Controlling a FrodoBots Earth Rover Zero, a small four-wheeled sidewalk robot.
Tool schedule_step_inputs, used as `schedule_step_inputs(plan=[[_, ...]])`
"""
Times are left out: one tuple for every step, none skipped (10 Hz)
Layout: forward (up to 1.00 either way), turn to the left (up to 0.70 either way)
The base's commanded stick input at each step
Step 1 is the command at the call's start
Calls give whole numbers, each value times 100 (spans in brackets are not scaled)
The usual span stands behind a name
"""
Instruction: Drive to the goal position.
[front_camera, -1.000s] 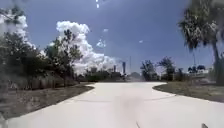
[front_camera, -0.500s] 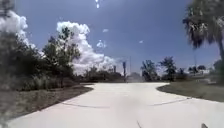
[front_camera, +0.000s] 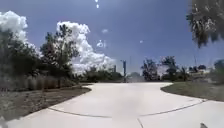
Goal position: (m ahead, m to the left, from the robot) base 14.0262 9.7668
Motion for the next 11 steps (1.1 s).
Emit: schedule_step_inputs(plan=[[85,0],[85,0],[85,0],[85,0],[85,0],[85,0],[85,0],[85,0],[85,0],[85,0],[85,0]])
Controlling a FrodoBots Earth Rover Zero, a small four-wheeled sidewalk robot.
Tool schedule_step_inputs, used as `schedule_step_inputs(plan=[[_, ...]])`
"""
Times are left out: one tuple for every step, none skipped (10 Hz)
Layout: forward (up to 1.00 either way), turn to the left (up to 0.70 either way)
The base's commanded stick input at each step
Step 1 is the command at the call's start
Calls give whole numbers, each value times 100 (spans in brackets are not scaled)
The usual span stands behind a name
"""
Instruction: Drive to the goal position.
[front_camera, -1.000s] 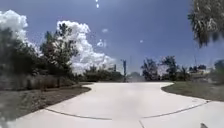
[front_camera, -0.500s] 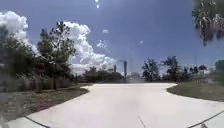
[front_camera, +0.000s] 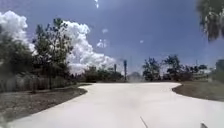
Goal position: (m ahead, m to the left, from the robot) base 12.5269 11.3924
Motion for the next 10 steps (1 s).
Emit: schedule_step_inputs(plan=[[85,0],[85,0],[85,0],[85,0],[85,0],[85,0],[85,0],[85,0],[85,0],[85,0]])
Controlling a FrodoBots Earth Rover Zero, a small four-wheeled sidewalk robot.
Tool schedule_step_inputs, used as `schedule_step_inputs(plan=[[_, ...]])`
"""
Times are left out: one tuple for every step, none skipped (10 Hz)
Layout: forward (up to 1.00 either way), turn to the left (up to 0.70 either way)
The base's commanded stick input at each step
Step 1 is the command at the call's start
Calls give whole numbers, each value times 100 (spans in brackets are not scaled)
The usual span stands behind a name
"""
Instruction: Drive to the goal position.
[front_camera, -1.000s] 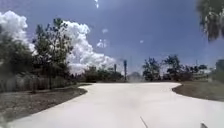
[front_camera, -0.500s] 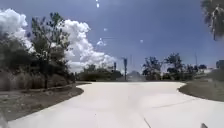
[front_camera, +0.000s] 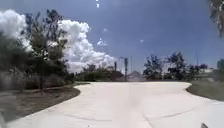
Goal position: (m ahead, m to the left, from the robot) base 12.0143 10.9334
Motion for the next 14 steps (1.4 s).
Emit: schedule_step_inputs(plan=[[85,0],[85,0],[85,0],[85,0],[85,0],[85,0],[85,0],[85,0],[85,0],[85,0],[85,0],[85,0],[85,0],[85,0]])
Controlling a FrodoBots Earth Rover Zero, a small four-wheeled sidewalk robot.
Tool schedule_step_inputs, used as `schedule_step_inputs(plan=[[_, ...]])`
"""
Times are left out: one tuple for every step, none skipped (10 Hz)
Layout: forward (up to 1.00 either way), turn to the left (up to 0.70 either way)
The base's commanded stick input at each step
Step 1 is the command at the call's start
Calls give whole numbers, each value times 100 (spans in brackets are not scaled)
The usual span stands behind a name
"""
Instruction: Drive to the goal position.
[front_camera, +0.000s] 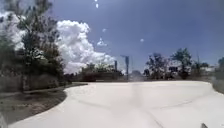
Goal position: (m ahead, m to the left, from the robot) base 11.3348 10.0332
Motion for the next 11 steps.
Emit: schedule_step_inputs(plan=[[85,0],[85,0],[85,0],[85,0],[85,0],[85,0],[85,0],[85,0],[85,0],[85,0],[85,0]])
